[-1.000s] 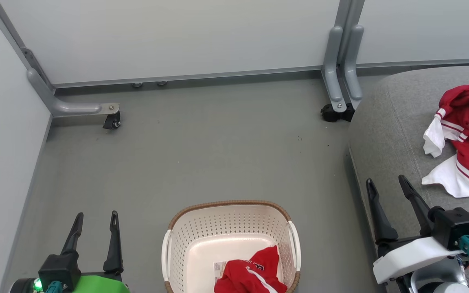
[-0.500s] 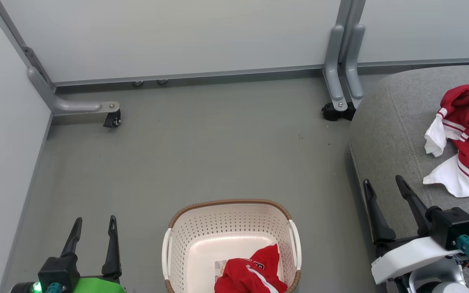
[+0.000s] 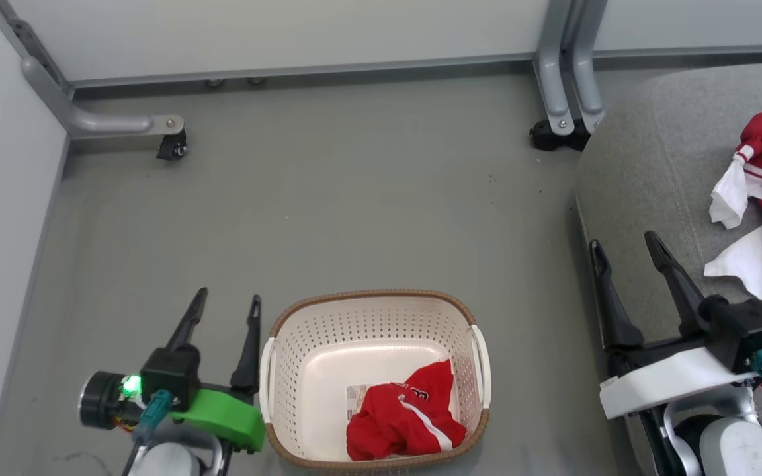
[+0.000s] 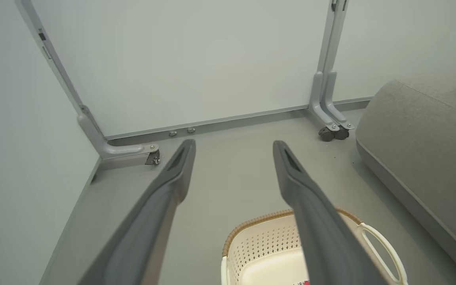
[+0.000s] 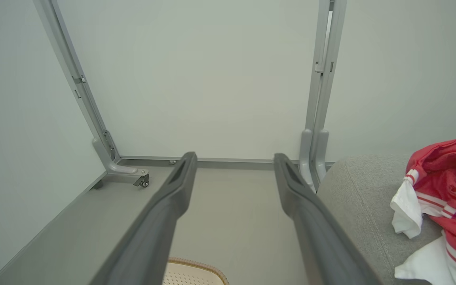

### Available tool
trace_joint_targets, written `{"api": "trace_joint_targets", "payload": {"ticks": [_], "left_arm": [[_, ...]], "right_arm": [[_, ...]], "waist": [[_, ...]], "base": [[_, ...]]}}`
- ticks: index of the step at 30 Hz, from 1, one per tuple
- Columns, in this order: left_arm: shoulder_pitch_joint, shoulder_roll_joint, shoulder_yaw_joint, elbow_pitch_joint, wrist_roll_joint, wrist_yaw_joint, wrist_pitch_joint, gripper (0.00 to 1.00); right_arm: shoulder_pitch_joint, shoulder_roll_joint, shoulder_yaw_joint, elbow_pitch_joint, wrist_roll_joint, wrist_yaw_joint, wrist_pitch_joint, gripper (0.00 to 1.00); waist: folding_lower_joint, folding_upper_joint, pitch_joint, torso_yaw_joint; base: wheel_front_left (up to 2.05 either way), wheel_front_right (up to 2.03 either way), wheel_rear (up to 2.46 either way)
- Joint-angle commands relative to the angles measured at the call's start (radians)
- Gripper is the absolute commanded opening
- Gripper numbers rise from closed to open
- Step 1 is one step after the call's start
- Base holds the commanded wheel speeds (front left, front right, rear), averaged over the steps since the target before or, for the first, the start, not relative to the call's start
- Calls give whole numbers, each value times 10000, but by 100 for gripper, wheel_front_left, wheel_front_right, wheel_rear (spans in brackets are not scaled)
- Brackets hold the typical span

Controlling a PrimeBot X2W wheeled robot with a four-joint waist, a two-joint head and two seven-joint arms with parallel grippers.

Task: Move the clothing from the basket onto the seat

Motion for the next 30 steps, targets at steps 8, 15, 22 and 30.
{"api": "trace_joint_targets", "payload": {"ticks": [8, 15, 22, 30], "left_arm": [[-2083, -401, -1708, 2166, 204, -465, 44, 100], [-3704, -579, -3774, 4066, -414, -561, 510, 100], [-5037, -581, -5792, 5487, -1762, -558, 1196, 100], [-6111, -87, -7404, 6524, -3200, -560, 2033, 100]], "right_arm": [[-993, -10, 120, -438, -169, -3, -150, 100], [-1622, -8, 178, -570, -25, -3, -417, 100], [-2020, -3, 161, -540, 158, -3, -839, 100], [-2600, -2, 391, -306, 481, -3, -1500, 100]], "waist": [[1, 0, 2129, -556], [1, 0, 3651, -1101], [1, 0, 5011, -1599], [1, 0, 6274, -2293]], "base": [[0, 0, 0], [0, 0, 0], [0, 0, 0], [0, 0, 0]]}}
